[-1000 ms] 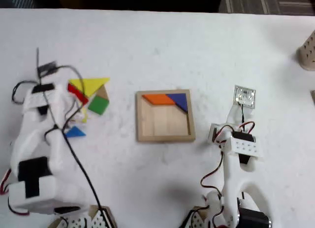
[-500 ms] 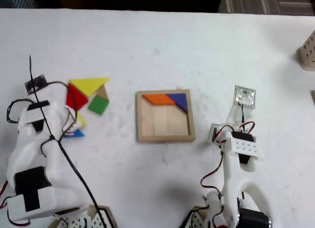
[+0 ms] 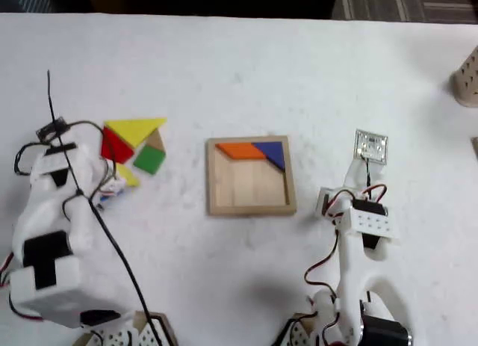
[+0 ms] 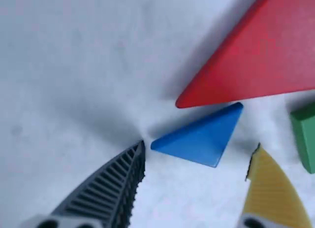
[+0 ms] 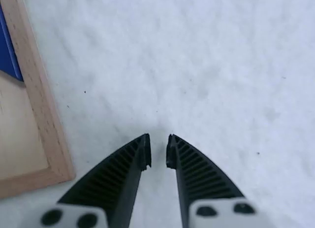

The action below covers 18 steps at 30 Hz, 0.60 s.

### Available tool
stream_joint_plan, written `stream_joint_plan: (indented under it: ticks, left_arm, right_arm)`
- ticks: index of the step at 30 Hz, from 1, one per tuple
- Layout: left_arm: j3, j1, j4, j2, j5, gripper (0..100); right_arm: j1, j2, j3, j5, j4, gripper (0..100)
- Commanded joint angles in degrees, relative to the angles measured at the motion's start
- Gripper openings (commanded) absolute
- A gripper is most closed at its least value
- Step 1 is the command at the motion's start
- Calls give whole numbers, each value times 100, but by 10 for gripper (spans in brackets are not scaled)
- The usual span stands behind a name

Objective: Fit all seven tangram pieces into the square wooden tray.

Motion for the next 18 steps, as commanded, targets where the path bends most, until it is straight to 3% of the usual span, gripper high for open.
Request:
stream_joint_plan:
  ticks: [1, 10, 14, 18]
  left_arm:
    - [-668, -40, 246, 277, 53, 351]
    - [-791, -31, 202, 286, -343, 347]
    - [-888, -31, -185, 286, -431, 315]
    - [-1292, -31, -246, 286, -2321, 231]
  right_arm:
    - [-57, -207, -26, 70, -101, 60]
    - [-57, -207, -26, 70, -101, 60]
    - [-57, -207, -26, 70, -101, 60]
    - [-57, -198, -26, 70, -101, 60]
